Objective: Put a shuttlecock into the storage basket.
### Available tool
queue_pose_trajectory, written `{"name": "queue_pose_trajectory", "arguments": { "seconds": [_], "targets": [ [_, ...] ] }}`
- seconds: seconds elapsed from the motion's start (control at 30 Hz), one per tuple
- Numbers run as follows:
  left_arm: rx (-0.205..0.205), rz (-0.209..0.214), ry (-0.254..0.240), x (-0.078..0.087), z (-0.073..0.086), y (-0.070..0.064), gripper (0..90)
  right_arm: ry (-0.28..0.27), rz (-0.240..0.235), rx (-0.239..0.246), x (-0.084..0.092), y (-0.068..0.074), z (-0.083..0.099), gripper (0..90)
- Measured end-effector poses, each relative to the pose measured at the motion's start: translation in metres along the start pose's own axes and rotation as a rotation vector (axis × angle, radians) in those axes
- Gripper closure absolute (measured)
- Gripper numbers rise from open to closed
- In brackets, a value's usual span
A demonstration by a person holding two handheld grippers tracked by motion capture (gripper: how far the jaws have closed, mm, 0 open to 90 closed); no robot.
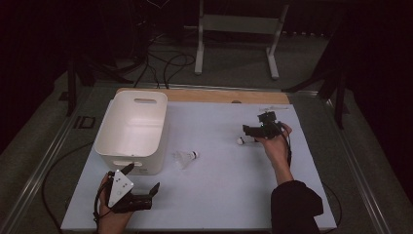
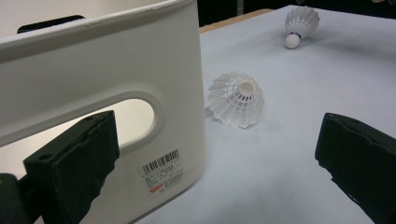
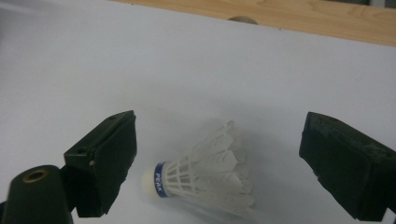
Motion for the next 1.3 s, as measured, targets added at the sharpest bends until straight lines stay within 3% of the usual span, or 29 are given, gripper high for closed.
{"name": "queue_pose_trajectory", "arguments": {
  "seconds": [0.33,0.43,0.67,0.77,0.87,1.13,1.2,1.23,1.3],
  "targets": [
    [0.000,0.000,0.001,0.000,0.000,0.000,0.3,0.035,-0.032,-0.009,-0.007,0.002,0.002,10.8],
    [-0.002,0.000,0.001,0.000,0.000,0.000,0.3,0.054,-0.074,-0.045,-0.010,0.005,0.005,10.8],
    [-0.001,0.001,0.001,0.000,0.000,0.000,0.3,0.101,-0.085,-0.049,-0.016,0.006,0.012,11.0],
    [-0.002,0.001,0.003,0.000,0.000,0.000,0.3,0.124,-0.091,-0.052,-0.018,0.007,0.015,13.9],
    [-0.001,0.001,0.003,0.000,0.000,0.000,0.3,0.137,-0.127,-0.046,-0.019,0.012,0.016,16.5],
    [-0.001,0.001,0.003,0.000,0.000,0.000,0.3,0.130,-0.174,0.045,-0.014,0.028,0.013,49.0],
    [-0.001,0.001,0.003,-0.001,0.000,0.000,0.3,0.128,-0.185,0.053,-0.013,0.031,0.013,52.8],
    [-0.001,0.001,0.004,-0.001,0.000,0.000,0.3,0.118,-0.194,0.071,-0.011,0.035,0.011,62.0],
    [-0.002,0.001,0.005,-0.001,0.000,0.000,0.3,0.115,-0.196,0.094,-0.009,0.040,0.010,69.0]
  ]
}}
Point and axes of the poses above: each handheld gripper's, and its own axes: x roughly backward along the jaws, z roughly out of its underside, y roughly to its left, the point moved 8 cm from there along -x, roughly forward along the jaws, and after that the axes turned 8 degrees about y, right-handed, at the moved point
